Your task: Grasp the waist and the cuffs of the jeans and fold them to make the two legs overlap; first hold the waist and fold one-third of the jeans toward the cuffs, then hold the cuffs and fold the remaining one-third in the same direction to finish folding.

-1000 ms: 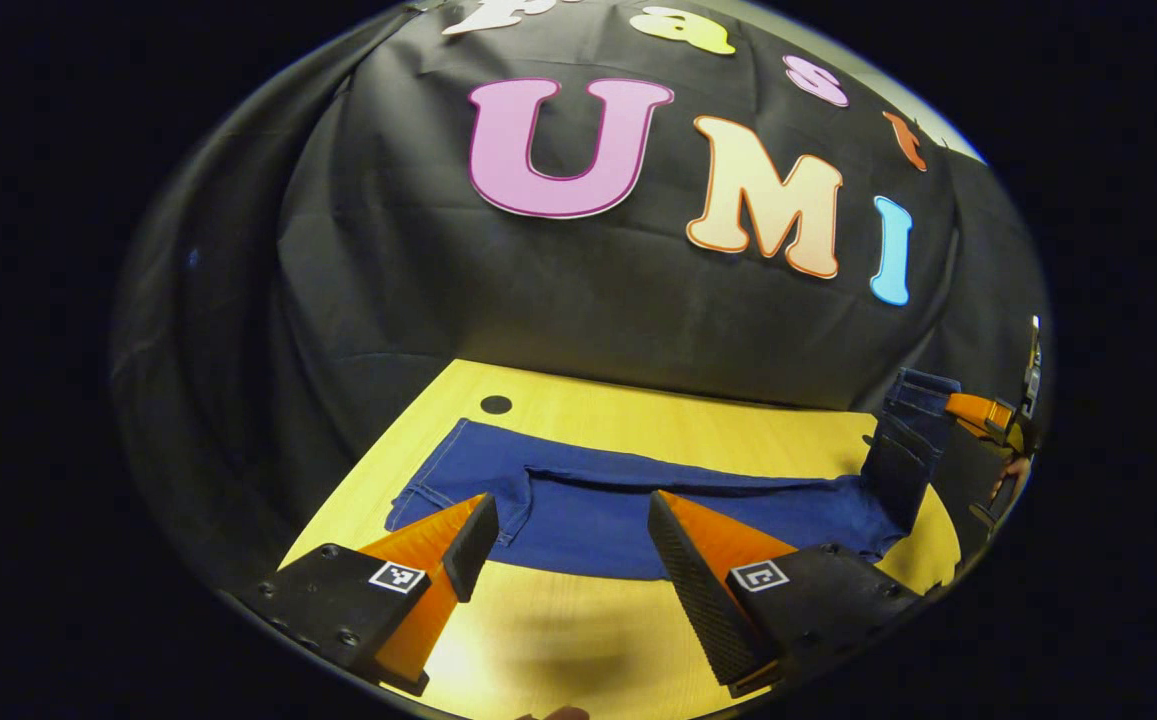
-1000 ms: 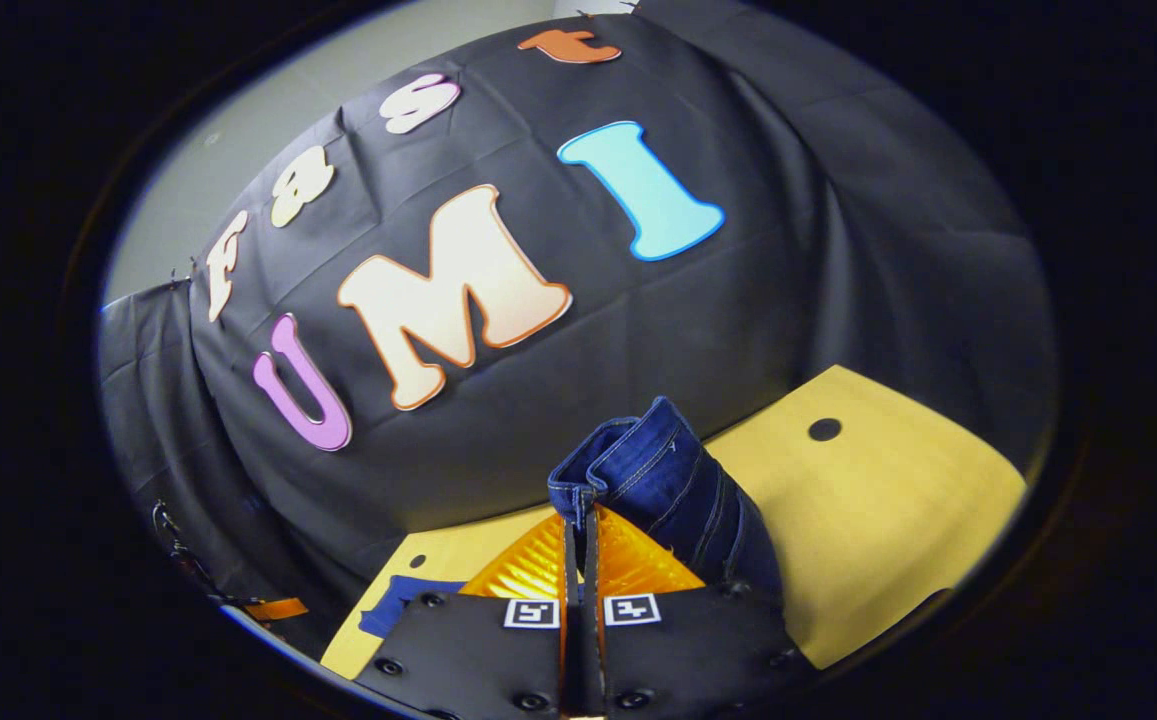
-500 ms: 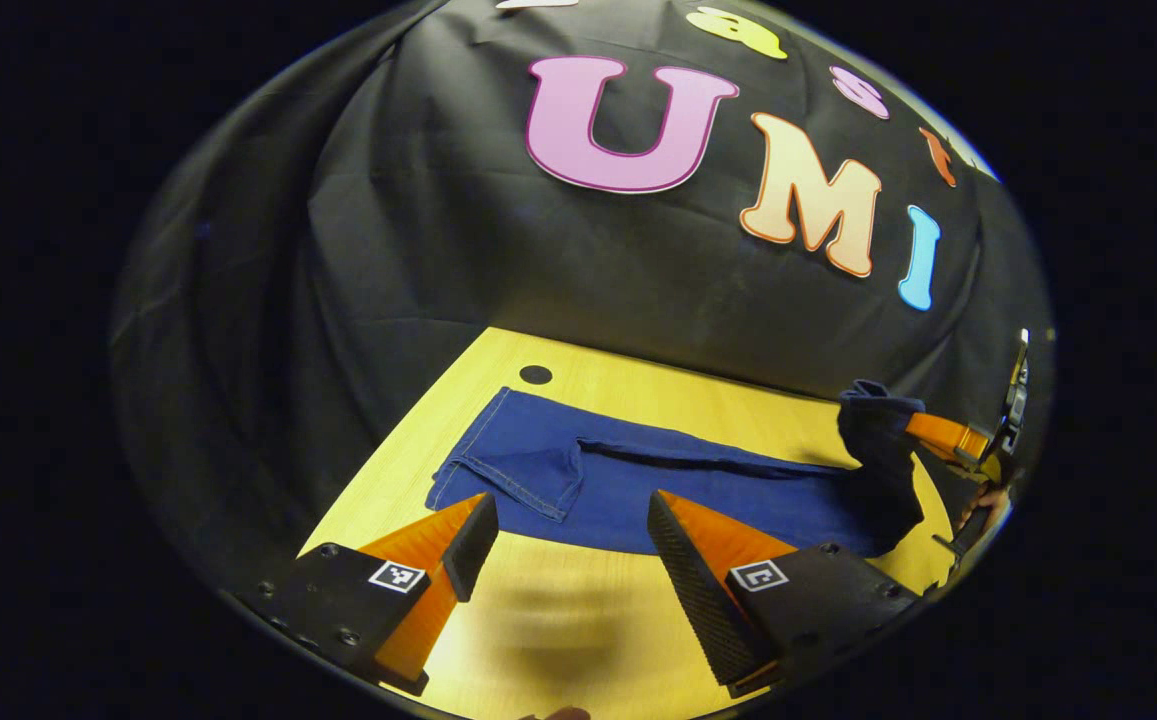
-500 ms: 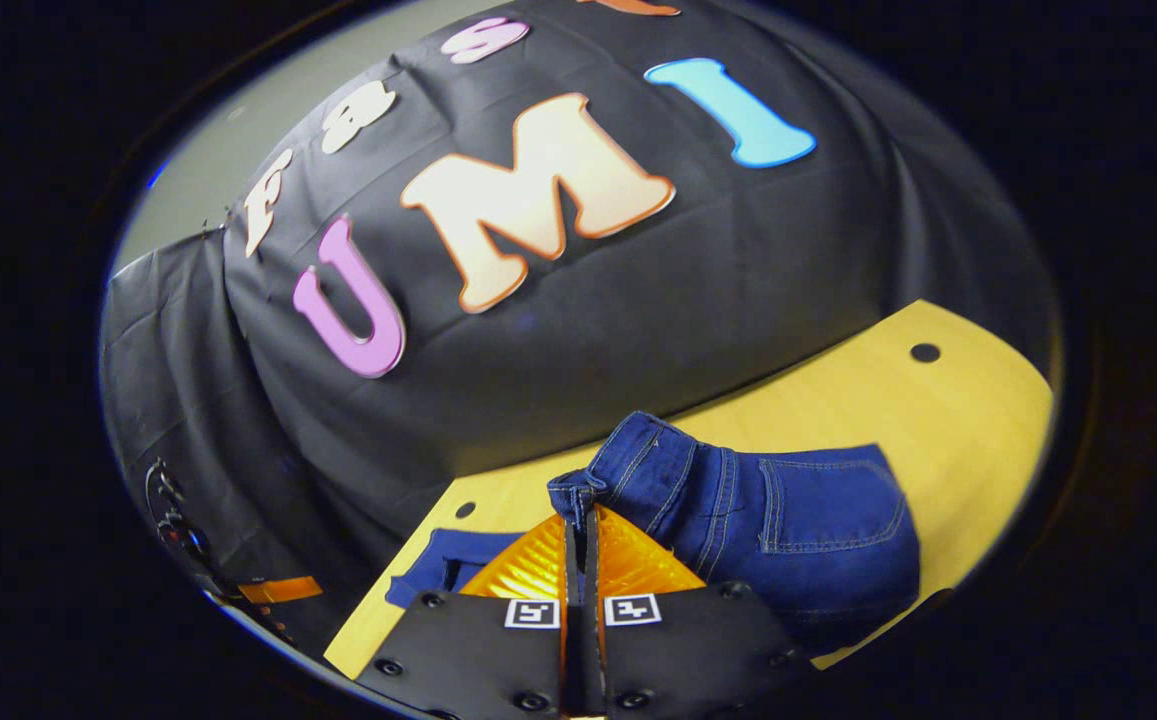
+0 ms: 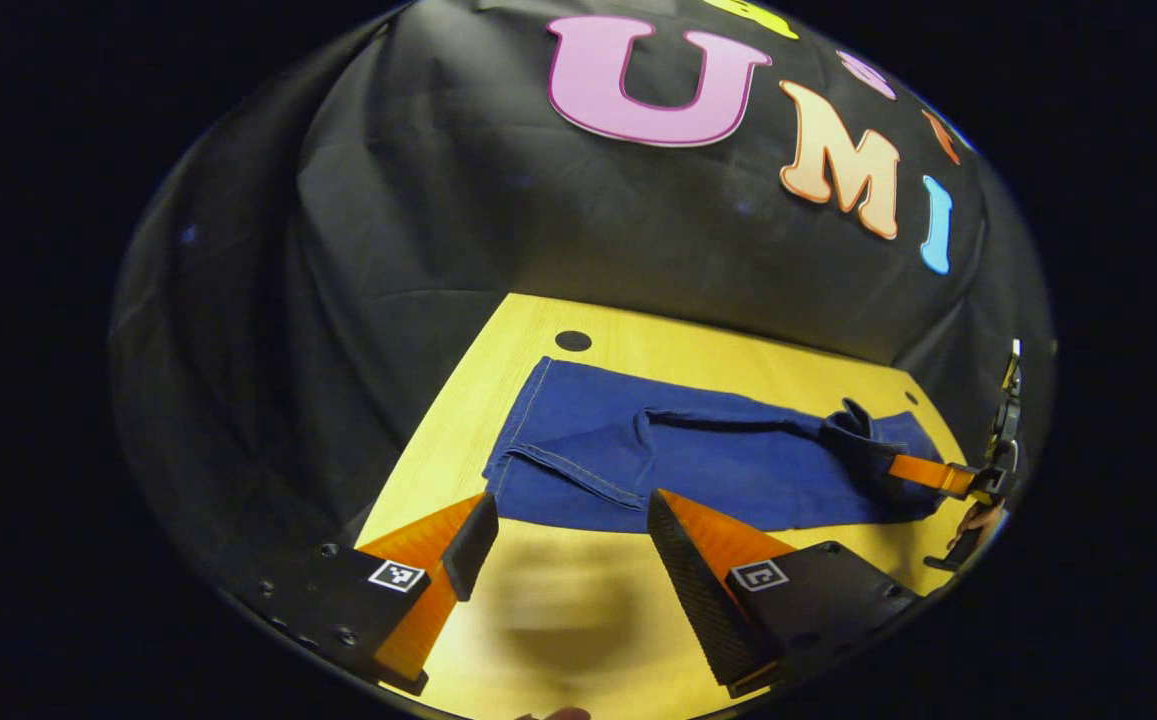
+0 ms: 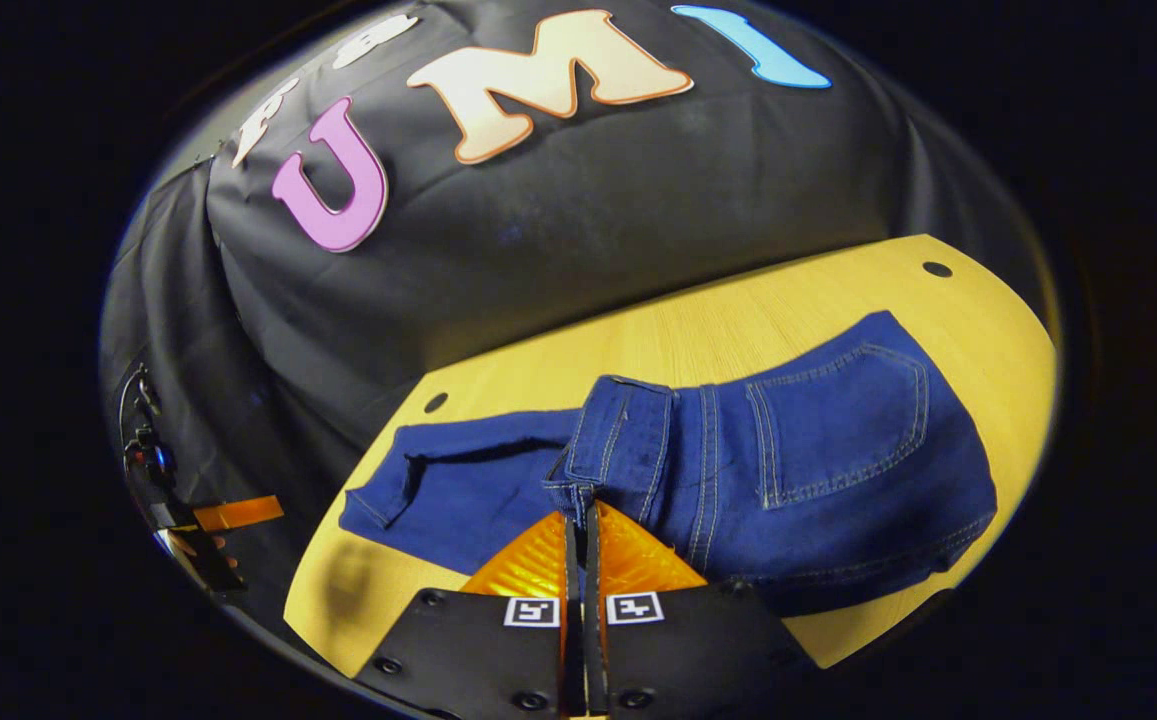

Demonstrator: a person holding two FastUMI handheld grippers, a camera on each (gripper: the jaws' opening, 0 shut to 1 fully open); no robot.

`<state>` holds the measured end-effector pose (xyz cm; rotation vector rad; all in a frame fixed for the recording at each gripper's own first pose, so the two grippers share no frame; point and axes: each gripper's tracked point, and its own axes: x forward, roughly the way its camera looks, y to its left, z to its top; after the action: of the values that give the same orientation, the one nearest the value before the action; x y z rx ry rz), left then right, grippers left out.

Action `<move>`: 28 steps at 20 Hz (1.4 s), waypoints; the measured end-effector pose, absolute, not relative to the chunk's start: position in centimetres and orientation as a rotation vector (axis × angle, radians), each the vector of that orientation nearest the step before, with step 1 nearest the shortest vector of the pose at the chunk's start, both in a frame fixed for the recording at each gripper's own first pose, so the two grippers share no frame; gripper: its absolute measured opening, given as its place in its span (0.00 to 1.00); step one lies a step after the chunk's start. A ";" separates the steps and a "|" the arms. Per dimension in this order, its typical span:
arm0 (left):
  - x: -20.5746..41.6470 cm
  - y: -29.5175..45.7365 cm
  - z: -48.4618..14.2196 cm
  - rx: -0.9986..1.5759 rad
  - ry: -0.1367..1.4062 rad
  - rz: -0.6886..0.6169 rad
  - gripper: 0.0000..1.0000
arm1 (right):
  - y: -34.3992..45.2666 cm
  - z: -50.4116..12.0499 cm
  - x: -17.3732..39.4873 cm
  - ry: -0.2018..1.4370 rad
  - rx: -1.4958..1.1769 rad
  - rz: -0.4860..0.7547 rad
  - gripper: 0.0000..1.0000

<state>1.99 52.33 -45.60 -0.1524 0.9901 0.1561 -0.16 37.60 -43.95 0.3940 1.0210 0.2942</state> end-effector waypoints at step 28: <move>4.6 54.2 -57.2 0.209 1.484 -0.330 0.11 | 27.4 -36.5 1.8 0.910 0.222 0.139 0.90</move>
<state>4.58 54.24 -57.18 0.2087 1.4843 -0.3296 1.80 27.45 -36.50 0.2216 0.9101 0.1388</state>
